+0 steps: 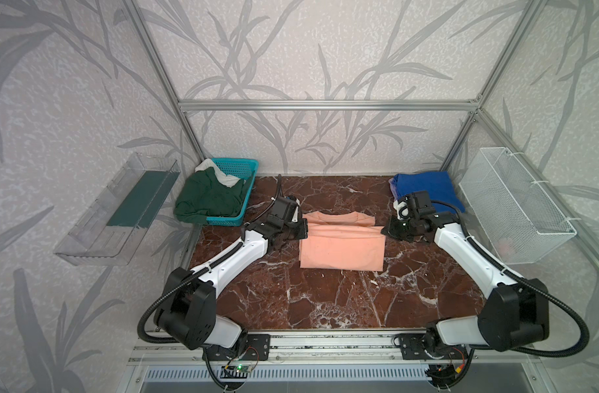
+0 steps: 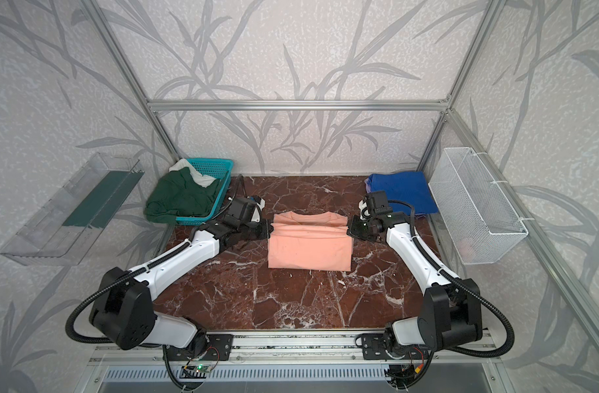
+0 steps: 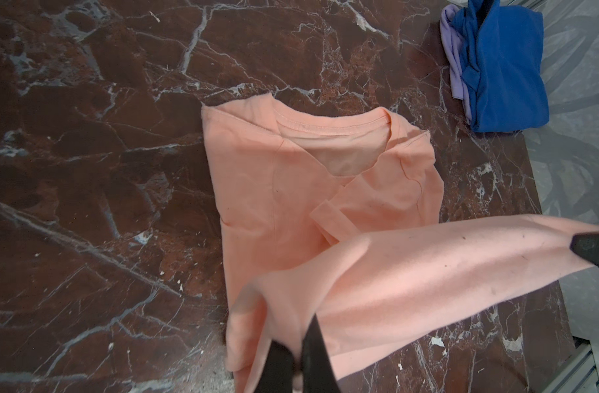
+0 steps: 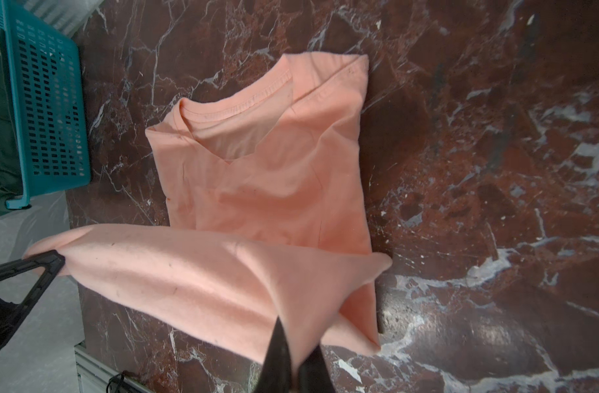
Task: Fold and stack the t-shirts
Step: 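Fold the near edge again toward the collar with both grippers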
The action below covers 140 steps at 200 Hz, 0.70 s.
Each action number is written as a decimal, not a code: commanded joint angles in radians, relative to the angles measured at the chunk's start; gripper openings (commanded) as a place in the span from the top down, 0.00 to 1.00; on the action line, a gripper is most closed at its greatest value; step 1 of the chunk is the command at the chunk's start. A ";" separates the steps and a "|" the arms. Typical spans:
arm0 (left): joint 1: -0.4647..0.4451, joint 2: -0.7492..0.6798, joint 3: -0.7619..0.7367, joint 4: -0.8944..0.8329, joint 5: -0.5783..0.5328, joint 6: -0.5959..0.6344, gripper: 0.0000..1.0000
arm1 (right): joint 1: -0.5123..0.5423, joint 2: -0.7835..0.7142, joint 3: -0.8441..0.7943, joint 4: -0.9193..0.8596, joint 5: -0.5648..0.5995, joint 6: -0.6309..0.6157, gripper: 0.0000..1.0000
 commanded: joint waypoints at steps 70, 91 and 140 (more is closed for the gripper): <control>0.054 0.236 0.189 0.070 0.046 0.009 1.00 | -0.057 0.329 0.335 -0.036 -0.082 -0.029 1.00; 0.060 0.285 0.239 0.055 0.050 0.015 1.00 | -0.062 0.404 0.400 -0.053 -0.092 -0.034 1.00; 0.108 0.404 0.346 0.069 0.053 0.015 1.00 | -0.076 0.580 0.533 0.019 -0.130 -0.045 0.84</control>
